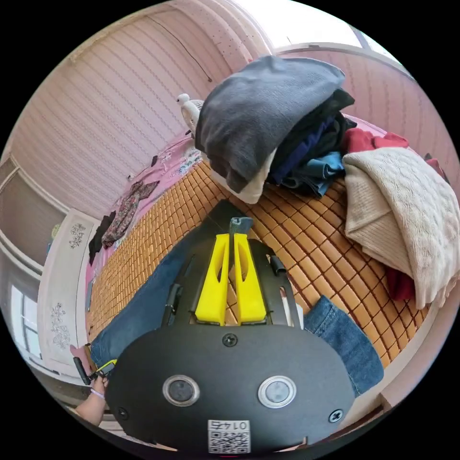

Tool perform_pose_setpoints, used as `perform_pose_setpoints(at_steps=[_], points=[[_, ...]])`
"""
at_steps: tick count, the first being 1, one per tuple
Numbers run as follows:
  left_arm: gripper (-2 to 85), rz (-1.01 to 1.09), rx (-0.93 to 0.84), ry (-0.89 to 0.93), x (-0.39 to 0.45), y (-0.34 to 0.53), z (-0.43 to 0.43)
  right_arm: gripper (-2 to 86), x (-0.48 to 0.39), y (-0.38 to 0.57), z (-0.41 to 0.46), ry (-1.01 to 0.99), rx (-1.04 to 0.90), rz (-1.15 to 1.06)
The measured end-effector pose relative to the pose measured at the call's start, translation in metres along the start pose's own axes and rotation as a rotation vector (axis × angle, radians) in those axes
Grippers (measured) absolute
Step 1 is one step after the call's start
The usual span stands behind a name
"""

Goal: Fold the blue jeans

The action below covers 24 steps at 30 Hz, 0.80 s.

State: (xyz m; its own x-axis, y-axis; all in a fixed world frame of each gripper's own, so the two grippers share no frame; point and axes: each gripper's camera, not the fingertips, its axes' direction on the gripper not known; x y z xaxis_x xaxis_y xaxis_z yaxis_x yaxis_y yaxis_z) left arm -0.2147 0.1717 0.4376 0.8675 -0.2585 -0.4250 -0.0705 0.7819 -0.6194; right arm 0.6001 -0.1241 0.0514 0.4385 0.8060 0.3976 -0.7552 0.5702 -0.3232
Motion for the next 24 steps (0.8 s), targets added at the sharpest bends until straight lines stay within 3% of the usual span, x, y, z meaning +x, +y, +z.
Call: perform_pose_setpoints(at_steps=[2, 4, 6, 8, 11, 19, 24], points=[[1.4, -0.019, 0.004, 0.033, -0.008, 0.005, -0.001, 1.1, -0.045, -0.014, -0.055, -0.191, 0.158, -0.179], [1.2, -0.033, 0.006, 0.059, -0.014, 0.011, -0.003, 1.0, -0.057, -0.010, -0.083, -0.157, 0.212, -0.252], [1.4, -0.049, 0.019, 0.081, -0.020, 0.018, -0.006, 1.1, -0.036, -0.002, -0.088, -0.055, 0.189, -0.175], [1.9, -0.070, 0.025, 0.116, -0.026, 0.025, -0.009, 1.4, 0.019, 0.014, -0.069, 0.059, 0.076, 0.053], [2.8, -0.097, 0.058, 0.196, -0.037, 0.039, -0.021, 1.9, 0.066, 0.028, -0.047, 0.130, -0.095, 0.212], [3.6, -0.144, 0.208, 0.210, -0.092, 0.103, -0.095, 3.5, 0.119, 0.108, -0.104, 0.071, -0.156, 0.283], [3.7, -0.335, 0.301, 0.123, -0.161, 0.187, -0.149, 5.7, 0.167, 0.178, -0.148, 0.103, -0.193, 0.407]])
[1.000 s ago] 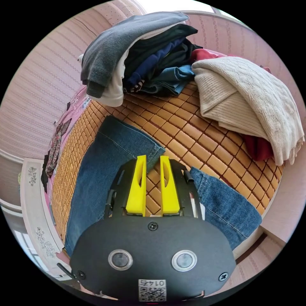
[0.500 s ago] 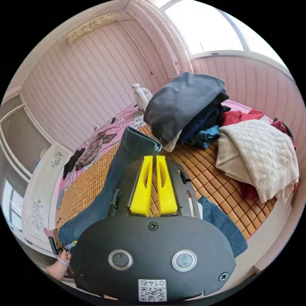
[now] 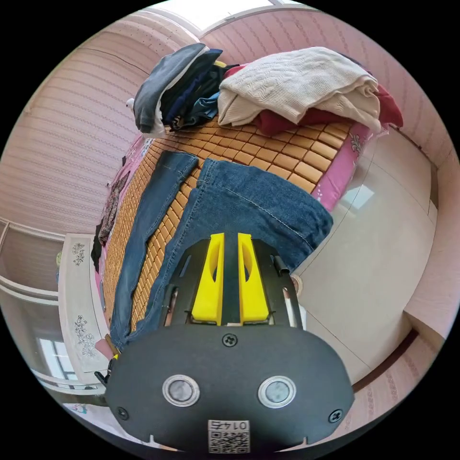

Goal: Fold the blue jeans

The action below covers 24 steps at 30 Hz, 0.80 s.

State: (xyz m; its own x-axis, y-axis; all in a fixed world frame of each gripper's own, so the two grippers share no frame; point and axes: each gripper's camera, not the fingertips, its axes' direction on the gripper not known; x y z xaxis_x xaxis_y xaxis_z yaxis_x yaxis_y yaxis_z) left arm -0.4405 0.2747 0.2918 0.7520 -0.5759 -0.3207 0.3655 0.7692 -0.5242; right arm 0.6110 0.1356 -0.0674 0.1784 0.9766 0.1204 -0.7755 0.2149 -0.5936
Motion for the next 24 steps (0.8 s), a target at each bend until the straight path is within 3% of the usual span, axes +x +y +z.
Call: perform_pose_setpoints(at_steps=[8, 14, 16, 20, 24], points=[[7.2, -0.486, 0.247, -0.067, -0.126, 0.092, -0.093, 15.0, 0.091, 0.035, -0.019, -0.024, -0.011, 0.255], [13.7, -0.757, 0.260, -0.006, -0.176, 0.138, -0.095, 10.2, 0.100, 0.024, -0.006, -0.232, -0.048, 0.331], [14.0, -0.761, 0.260, 0.027, -0.180, 0.139, -0.092, 3.2, 0.098, 0.022, -0.010, -0.298, -0.045, 0.356], [13.1, -0.678, 0.156, 0.090, -0.177, 0.117, -0.078, 1.0, 0.078, 0.022, -0.032, -0.267, -0.015, 0.257], [3.5, -0.552, 0.123, -0.016, -0.156, 0.096, -0.084, 0.5, 0.061, 0.027, -0.051, -0.250, 0.000, 0.174]])
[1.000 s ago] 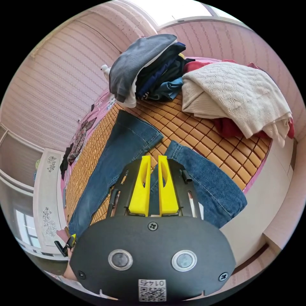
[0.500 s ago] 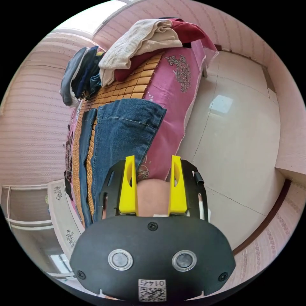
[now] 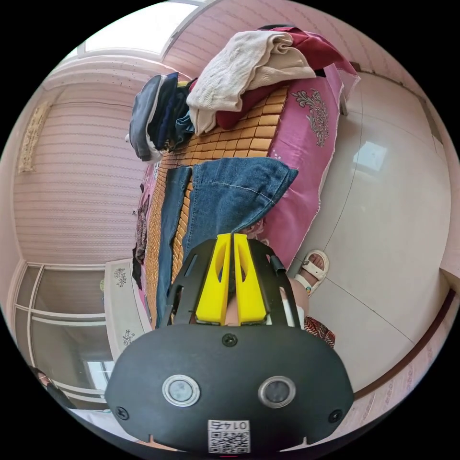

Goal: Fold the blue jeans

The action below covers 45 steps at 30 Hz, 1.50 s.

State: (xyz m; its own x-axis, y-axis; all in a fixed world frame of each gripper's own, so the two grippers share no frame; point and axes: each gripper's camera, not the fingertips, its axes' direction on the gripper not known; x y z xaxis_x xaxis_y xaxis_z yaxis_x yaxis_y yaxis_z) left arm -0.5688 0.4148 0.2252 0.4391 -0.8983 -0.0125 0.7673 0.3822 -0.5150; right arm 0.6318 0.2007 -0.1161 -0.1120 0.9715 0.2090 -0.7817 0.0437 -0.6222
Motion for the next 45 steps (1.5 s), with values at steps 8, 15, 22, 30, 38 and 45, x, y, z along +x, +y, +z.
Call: perform_pose_setpoints(at_steps=[8, 15, 22, 30, 38, 45], points=[[-0.6, 0.136, 0.006, -0.002, 0.002, 0.027, -0.050, 0.0, -0.012, 0.037, -0.020, 0.057, 0.059, -0.068], [-0.9, 0.248, 0.074, -0.011, 0.026, 0.053, -0.078, 0.0, -0.080, 0.052, 0.003, 0.166, 0.065, -0.330], [-0.4, 0.492, 0.177, 0.075, 0.128, -0.003, -0.086, 1.3, -0.291, 0.000, 0.109, 0.056, 0.068, -0.717], [6.6, 0.234, 0.219, -0.010, 0.172, -0.074, -0.015, 8.2, -0.373, -0.023, 0.284, 0.086, -0.032, -0.633], [1.9, 0.554, -0.148, -0.139, 0.215, -0.005, 0.089, 0.1, -0.296, 0.037, 0.436, 0.622, -0.259, -0.889], [-0.9, 0.695, -0.290, -0.367, 0.238, 0.008, 0.136, -0.4, -0.255, 0.052, 0.419, 0.673, -0.284, -0.915]])
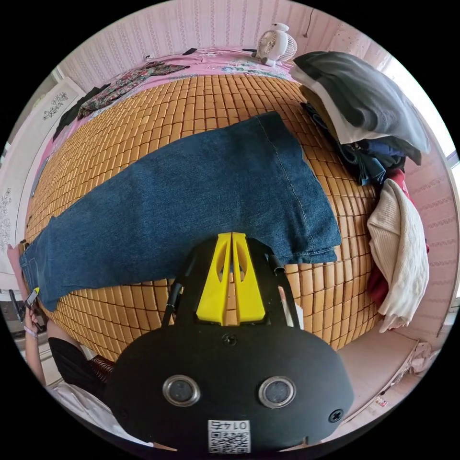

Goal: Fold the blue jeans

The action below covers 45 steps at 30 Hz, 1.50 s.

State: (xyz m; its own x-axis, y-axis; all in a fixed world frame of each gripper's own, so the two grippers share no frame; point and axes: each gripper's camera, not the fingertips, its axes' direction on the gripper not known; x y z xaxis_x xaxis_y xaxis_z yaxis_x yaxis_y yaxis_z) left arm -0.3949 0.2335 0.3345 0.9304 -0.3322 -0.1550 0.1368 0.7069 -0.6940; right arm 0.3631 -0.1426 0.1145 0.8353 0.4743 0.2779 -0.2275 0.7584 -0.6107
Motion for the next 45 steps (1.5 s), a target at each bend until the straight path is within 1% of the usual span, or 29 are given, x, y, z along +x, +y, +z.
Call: perform_pose_setpoints(at_steps=[2, 4, 6, 8, 9, 11, 14, 16, 17, 19, 22, 24, 25, 28, 31, 33, 34, 36, 37, 39, 41, 42, 44, 45], points=[[-0.9, 0.095, -0.031, -0.112, 0.012, -0.001, 0.000, -0.4, 0.014, 0.050, -0.003, -0.004, 0.003, 0.011], [-1.0, 0.103, -0.034, -0.117, 0.014, 0.000, 0.001, -0.5, 0.031, 0.089, -0.006, -0.034, -0.002, 0.074], [-1.0, -0.016, -0.015, -0.015, 0.002, 0.000, -0.001, -0.5, 0.059, 0.122, -0.015, -0.102, 0.012, 0.170], [-1.0, -0.041, 0.048, 0.043, 0.003, 0.007, -0.010, -0.2, 0.105, 0.164, -0.036, -0.143, 0.125, 0.329], [-1.0, -0.016, 0.090, 0.080, 0.010, 0.012, -0.017, 0.1, 0.118, 0.173, -0.040, -0.148, 0.156, 0.377], [-1.0, 0.023, 0.126, 0.119, 0.024, 0.020, -0.026, 2.5, 0.170, 0.196, -0.038, -0.182, 0.204, 0.573], [-1.0, 0.087, 0.144, 0.201, 0.055, 0.030, -0.028, 6.7, 0.214, 0.190, -0.013, -0.224, 0.177, 0.681], [-1.0, 0.121, 0.135, 0.239, 0.074, 0.033, -0.024, 6.3, 0.228, 0.178, -0.001, -0.192, 0.174, 0.685], [-1.0, 0.146, 0.125, 0.267, 0.088, 0.034, -0.019, 5.3, 0.238, 0.170, 0.008, -0.190, 0.136, 0.700], [-1.0, 0.189, 0.102, 0.288, 0.108, 0.034, -0.011, 1.4, 0.248, 0.161, 0.005, -0.206, 0.133, 0.692], [-1.0, 0.275, 0.064, 0.293, 0.141, 0.031, 0.001, 0.4, 0.254, 0.164, -0.035, -0.230, 0.301, 0.611], [-1.0, 0.334, 0.049, 0.300, 0.163, 0.030, 0.006, 0.5, 0.267, 0.178, -0.040, -0.226, 0.361, 0.636], [-1.0, 0.347, 0.045, 0.301, 0.167, 0.029, 0.007, 1.0, 0.280, 0.186, -0.022, -0.227, 0.348, 0.687], [-1.0, 0.395, 0.016, 0.275, 0.187, 0.026, 0.017, 3.6, 0.310, 0.194, 0.041, -0.223, 0.181, 0.775], [-1.0, 0.423, -0.002, 0.265, 0.201, 0.021, 0.025, 9.7, 0.330, 0.212, 0.060, -0.239, 0.231, 0.831], [-1.0, 0.454, -0.005, 0.246, 0.214, 0.018, 0.031, 11.1, 0.343, 0.218, 0.077, -0.291, 0.230, 0.869], [-0.9, 0.463, -0.008, 0.240, 0.218, 0.017, 0.033, 11.0, 0.352, 0.220, 0.091, -0.349, 0.213, 0.887], [-0.8, 0.503, -0.033, 0.209, 0.234, 0.014, 0.046, 9.1, 0.364, 0.220, 0.108, -0.463, 0.216, 0.889], [-0.8, 0.511, -0.043, 0.195, 0.238, 0.013, 0.050, 7.1, 0.369, 0.218, 0.112, -0.448, 0.191, 0.898], [-0.7, 0.532, -0.088, 0.124, 0.251, 0.010, 0.068, 2.6, 0.369, 0.209, 0.106, -0.405, 0.177, 0.839], [-0.6, 0.538, -0.107, 0.094, 0.257, 0.009, 0.079, 1.1, 0.361, 0.190, 0.088, -0.345, 0.200, 0.690], [-0.6, 0.535, -0.107, 0.089, 0.260, 0.008, 0.082, 0.9, 0.359, 0.185, 0.083, -0.351, 0.218, 0.652], [-0.6, 0.534, -0.108, 0.090, 0.263, 0.007, 0.085, 0.3, 0.347, 0.161, 0.049, -0.405, 0.330, 0.483], [-0.6, 0.531, -0.113, 0.096, 0.264, 0.006, 0.086, 0.2, 0.343, 0.158, 0.036, -0.384, 0.371, 0.443]])
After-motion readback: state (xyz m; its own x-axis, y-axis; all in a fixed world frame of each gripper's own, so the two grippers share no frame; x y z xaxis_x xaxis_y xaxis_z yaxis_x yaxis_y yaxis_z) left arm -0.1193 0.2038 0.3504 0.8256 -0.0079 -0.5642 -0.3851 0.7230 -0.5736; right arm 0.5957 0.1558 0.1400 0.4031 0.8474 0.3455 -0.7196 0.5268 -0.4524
